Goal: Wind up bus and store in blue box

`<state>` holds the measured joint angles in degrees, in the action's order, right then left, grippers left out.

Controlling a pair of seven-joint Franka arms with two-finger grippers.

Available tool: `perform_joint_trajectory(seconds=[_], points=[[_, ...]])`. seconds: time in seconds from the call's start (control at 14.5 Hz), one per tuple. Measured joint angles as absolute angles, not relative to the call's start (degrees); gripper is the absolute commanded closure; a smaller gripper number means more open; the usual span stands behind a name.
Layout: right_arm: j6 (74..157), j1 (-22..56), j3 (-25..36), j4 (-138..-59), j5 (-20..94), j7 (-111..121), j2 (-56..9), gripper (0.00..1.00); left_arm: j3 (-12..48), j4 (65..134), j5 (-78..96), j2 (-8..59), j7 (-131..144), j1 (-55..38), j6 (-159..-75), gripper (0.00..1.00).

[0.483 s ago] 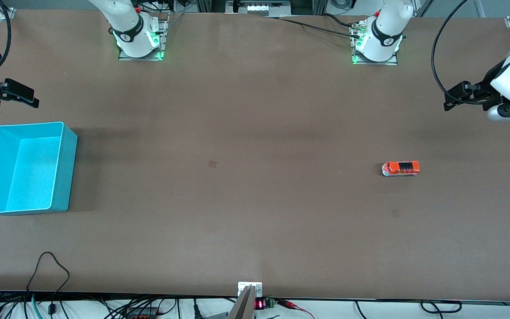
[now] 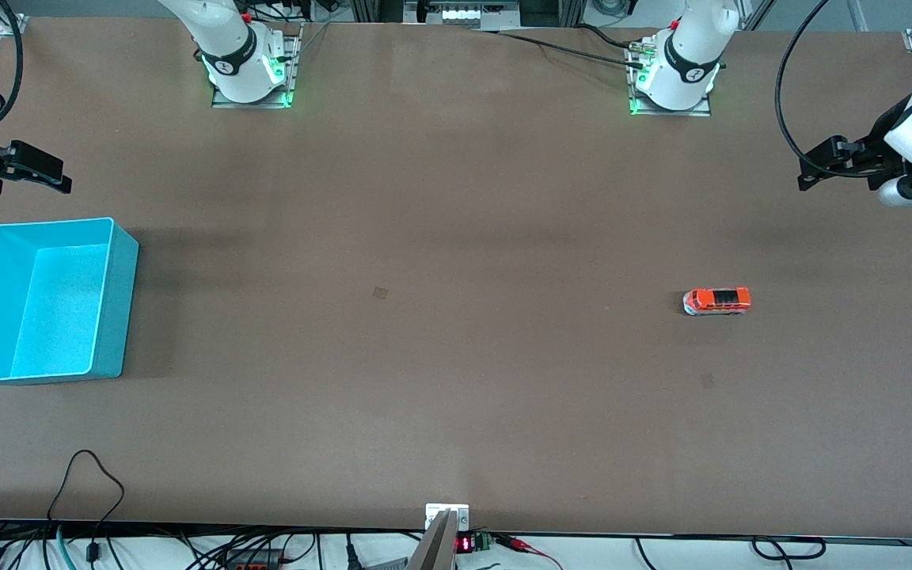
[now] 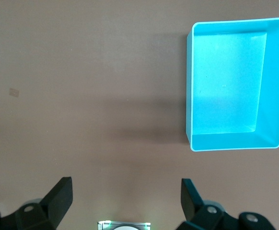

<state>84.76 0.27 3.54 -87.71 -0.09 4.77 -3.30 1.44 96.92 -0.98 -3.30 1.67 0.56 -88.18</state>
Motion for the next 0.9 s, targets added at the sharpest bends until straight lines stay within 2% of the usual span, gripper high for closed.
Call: perform_joint_trajectory(seconds=[0.62, 0.9], points=[[84.77, 0.27, 3.54, -87.71, -0.09, 4.77, -3.3, 0.0, 1.53, 97.19, -0.93, -2.54, 1.39, 0.3, -79.89, 0.0], [84.8, 0.27, 3.54, -87.7, -0.09, 4.77, -3.3, 0.0, 1.59, 97.29, -0.58, 0.16, -11.09, -0.26, -79.68, 0.0]])
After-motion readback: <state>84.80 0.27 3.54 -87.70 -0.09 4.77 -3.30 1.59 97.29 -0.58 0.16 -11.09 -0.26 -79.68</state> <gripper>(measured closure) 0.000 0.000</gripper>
